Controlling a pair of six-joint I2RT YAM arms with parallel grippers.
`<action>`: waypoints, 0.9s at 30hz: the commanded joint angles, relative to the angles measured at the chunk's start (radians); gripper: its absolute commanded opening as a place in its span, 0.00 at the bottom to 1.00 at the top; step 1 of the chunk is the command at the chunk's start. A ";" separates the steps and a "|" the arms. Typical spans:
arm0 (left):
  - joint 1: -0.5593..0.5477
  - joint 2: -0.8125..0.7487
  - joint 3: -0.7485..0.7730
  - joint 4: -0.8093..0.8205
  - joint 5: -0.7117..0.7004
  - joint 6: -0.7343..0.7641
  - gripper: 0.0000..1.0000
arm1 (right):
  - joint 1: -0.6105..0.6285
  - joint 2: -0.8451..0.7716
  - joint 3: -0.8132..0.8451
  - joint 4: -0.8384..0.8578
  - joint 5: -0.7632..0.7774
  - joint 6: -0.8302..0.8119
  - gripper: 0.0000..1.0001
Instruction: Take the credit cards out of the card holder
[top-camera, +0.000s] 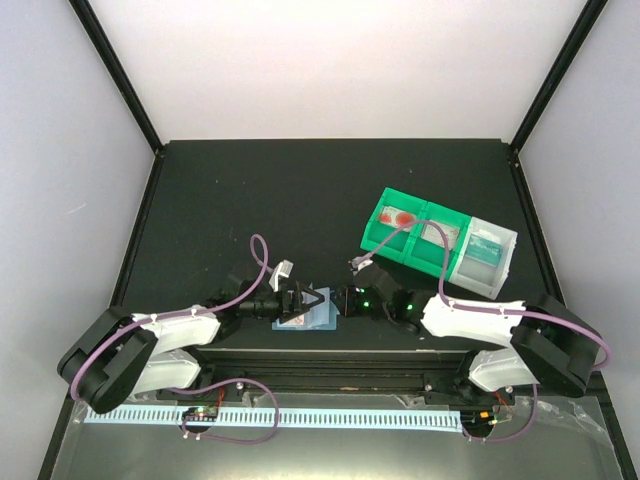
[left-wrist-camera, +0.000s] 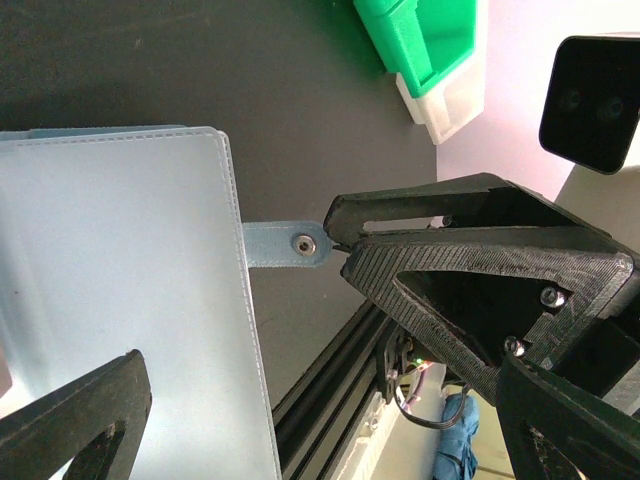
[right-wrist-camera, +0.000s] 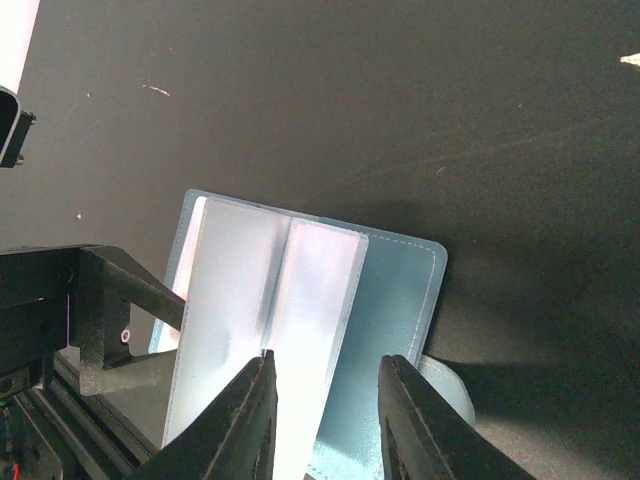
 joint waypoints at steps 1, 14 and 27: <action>-0.014 0.015 0.021 0.053 -0.005 0.003 0.96 | 0.004 -0.040 -0.013 -0.007 0.039 -0.003 0.31; -0.076 0.085 0.077 0.088 0.019 0.009 0.95 | 0.004 -0.127 -0.070 -0.008 0.091 0.022 0.31; -0.015 -0.139 0.126 -0.342 -0.117 0.176 0.94 | 0.007 -0.149 -0.041 0.019 0.023 0.043 0.31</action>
